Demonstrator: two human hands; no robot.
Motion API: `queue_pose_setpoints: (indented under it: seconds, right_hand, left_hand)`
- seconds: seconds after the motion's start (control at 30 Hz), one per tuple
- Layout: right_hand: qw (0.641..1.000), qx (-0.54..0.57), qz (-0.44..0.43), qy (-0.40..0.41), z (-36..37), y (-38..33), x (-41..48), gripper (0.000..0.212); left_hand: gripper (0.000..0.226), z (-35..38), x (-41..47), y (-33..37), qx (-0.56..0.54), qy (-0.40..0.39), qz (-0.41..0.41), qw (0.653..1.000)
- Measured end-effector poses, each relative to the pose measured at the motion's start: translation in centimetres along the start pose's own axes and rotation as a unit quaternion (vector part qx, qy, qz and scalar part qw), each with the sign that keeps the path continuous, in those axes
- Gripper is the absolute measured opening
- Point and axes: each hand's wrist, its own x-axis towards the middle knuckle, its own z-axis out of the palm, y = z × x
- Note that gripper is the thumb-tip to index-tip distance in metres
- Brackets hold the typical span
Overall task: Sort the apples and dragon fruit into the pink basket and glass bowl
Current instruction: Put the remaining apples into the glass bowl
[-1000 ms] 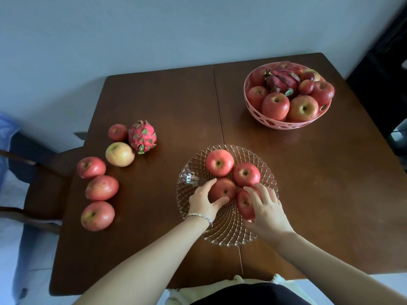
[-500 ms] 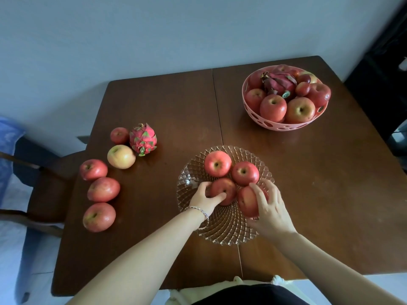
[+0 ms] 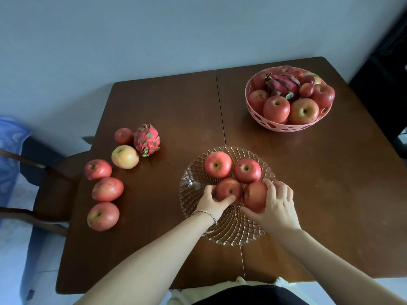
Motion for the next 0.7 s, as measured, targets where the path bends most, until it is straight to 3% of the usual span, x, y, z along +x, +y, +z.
queue_pose_setpoints:
  seconds: [0.1, 0.23, 0.33, 0.43, 0.7]
  right_hand:
    - [0.999, 0.021, 0.028, 0.012, -0.7, -0.6, 0.1, 0.08]
    - [0.985, 0.129, 0.108, -0.046, -2.3, -1.6, 0.6, 0.059]
    - [0.989, 0.003, 0.109, -0.096, -2.8, -2.8, 1.0, 0.059]
    - [0.972, -0.135, 0.104, -0.158, -3.1, -4.0, 2.0, 0.064]
    - [0.97, -0.056, 0.168, -0.169, -2.9, -3.8, 2.3, 0.053]
  left_hand:
    - [0.051, -0.1, -0.1, 0.1, -0.008, -0.004, -0.002, 1.0]
    - [0.055, -0.2, -0.1, 0.1, -0.007, -0.01, 0.001, 1.0]
    - [0.054, -0.4, -0.1, 0.4, -0.015, -0.02, -0.007, 1.0]
    - [0.052, -0.6, -0.3, 0.6, -0.028, -0.029, -0.014, 0.999]
    - [0.054, -1.0, -0.2, 1.0, -0.046, -0.038, -0.023, 0.998]
